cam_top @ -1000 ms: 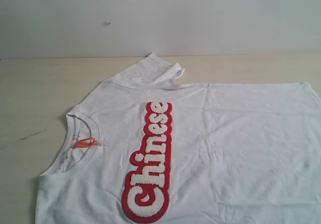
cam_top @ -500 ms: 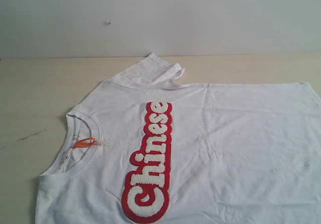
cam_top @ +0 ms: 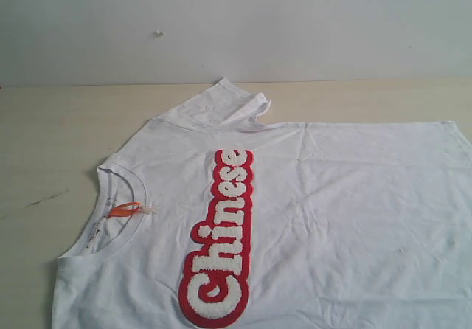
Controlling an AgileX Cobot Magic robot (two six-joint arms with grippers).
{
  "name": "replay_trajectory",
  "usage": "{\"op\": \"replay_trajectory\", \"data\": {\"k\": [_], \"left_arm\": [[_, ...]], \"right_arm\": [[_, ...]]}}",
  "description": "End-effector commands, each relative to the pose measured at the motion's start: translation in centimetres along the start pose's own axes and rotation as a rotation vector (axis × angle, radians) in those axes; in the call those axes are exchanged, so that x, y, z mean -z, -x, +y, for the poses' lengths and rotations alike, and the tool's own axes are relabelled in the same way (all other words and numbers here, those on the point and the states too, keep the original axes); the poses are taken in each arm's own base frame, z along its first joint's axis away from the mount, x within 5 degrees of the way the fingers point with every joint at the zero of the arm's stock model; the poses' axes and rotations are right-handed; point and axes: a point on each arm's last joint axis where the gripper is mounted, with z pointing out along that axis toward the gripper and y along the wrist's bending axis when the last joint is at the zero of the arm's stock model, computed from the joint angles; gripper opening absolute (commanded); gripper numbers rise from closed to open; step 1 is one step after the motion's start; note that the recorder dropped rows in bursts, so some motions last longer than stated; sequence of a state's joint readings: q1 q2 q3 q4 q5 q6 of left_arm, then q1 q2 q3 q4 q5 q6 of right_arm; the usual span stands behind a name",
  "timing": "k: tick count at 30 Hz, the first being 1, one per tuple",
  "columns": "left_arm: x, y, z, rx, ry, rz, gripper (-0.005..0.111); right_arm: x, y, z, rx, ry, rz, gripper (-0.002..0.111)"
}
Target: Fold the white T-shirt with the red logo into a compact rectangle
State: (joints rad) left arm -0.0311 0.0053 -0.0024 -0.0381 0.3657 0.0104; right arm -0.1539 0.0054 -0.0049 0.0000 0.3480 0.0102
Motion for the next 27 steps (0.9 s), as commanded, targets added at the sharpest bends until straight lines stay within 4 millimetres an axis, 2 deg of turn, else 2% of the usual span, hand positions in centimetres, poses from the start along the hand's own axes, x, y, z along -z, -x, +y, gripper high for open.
{"op": "replay_trajectory", "data": {"k": [1,5,8,16,20,27], "left_arm": [[0.0,0.5,0.0,0.013,0.001,-0.060,0.000],[0.3,2.2,0.0,0.190,-0.024,-0.248,0.000],[0.6,3.1,0.0,0.206,-0.033,-0.359,0.000],[0.7,3.3,0.0,0.206,-0.034,-0.382,0.000],[0.8,3.6,0.1,0.208,-0.037,-0.419,0.000],[1.2,4.4,0.1,0.580,-0.142,-0.505,0.000]], "right_arm": [[0.0,0.0,0.0,0.003,-0.005,-0.016,0.022],[0.0,0.0,0.0,0.003,-0.005,-0.016,0.022],[0.0,0.0,0.0,0.003,-0.005,-0.016,0.022],[0.0,0.0,0.0,0.003,-0.005,-0.016,0.022],[0.0,0.5,-0.1,0.051,-0.017,-0.069,0.022],[0.5,3.0,0.0,0.045,-0.010,-0.348,0.022]]}}
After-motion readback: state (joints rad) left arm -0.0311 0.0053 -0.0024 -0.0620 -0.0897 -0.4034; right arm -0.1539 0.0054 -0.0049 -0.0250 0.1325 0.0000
